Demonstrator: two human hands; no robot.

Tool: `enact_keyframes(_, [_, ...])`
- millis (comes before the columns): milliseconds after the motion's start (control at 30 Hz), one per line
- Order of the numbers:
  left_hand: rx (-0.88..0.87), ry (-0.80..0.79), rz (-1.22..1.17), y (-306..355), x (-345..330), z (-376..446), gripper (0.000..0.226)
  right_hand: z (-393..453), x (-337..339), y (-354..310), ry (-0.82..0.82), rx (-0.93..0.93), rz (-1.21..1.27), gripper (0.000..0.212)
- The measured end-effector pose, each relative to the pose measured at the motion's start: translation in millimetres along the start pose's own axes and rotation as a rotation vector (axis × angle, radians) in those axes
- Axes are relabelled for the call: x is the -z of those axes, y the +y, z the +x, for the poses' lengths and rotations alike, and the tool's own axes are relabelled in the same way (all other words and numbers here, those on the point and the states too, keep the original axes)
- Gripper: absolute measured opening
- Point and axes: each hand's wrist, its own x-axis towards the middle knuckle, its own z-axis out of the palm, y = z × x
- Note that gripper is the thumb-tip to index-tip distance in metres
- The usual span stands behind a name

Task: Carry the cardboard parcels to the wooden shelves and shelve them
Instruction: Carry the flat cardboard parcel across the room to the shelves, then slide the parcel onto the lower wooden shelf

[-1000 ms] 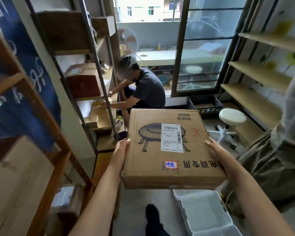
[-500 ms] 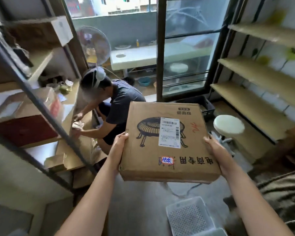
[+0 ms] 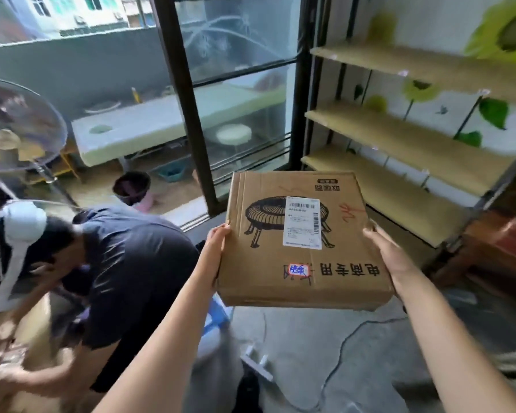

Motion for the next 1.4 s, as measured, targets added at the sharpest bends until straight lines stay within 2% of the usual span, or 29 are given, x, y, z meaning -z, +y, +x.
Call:
enact_keyframes(33, [0.010, -0.034, 0.010, 15.5, -5.0, 25.3, 0.088, 13.3, -5.7, -10.3, 0.045, 0.009, 0.011, 0.035])
enact_keyframes(200, [0.020, -0.155, 0.114, 83.8, -49.9, 120.6, 0.088, 87.7, -12.0, -47.3, 0.214, -0.016, -0.007, 0.086])
enact_keyframes(333, [0.036, -0.201, 0.170, 120.8, -91.8, 186.1, 0.080, 136.6, -3.8, -73.3, 0.321, -0.026, 0.000, 0.071])
enact_keyframes(467, [0.019, -0.224, 0.183, 148.3, -134.0, 246.8, 0.071, 187.9, 3.2, -100.5, 0.382, -0.013, 0.028, 0.065])
enact_keyframes(667, [-0.001, -0.260, 0.215, 190.2, -204.6, 347.9, 0.081, 289.5, 19.0, -131.1, 0.440, 0.013, 0.069, 0.056])
enact_keyframes(800, [-0.054, -0.281, 0.221, 225.3, -269.2, 410.1, 0.048, 366.9, 44.6, -163.1, 0.415, -0.010, 0.150, 0.045])
enact_keyframes(933, [-0.019, -0.339, 0.279, 258.9, -329.2, 469.0, 0.078, 431.1, 79.0, -188.7, 0.474, -0.070, 0.131, 0.085])
enact_keyframes(967, [-0.033, -0.348, 0.287, 265.5, -342.8, 483.0, 0.080, 443.6, 83.2, -198.9, 0.490, -0.074, 0.124, 0.083])
enact_keyframes(1067, [-0.030, -0.371, 0.315, 280.6, -374.0, 518.2, 0.083, 475.9, 90.3, -224.0, 0.526, -0.042, 0.060, 0.055])
enact_keyframes(1267, [0.023, -0.411, 0.329, 304.9, -421.4, 586.7, 0.074, 530.2, 94.4, -248.4, 0.594, -0.057, 0.090, 0.044])
enact_keyframes(1333, [0.038, -0.425, 0.369, 313.7, -437.8, 613.6, 0.079, 553.3, 100.3, -248.8, 0.608, -0.082, 0.083, 0.040])
enact_keyframes(1400, [0.047, -0.449, 0.375, 323.7, -453.8, 639.0, 0.085, 579.0, 101.9, -255.0, 0.633, -0.099, 0.097, 0.049])
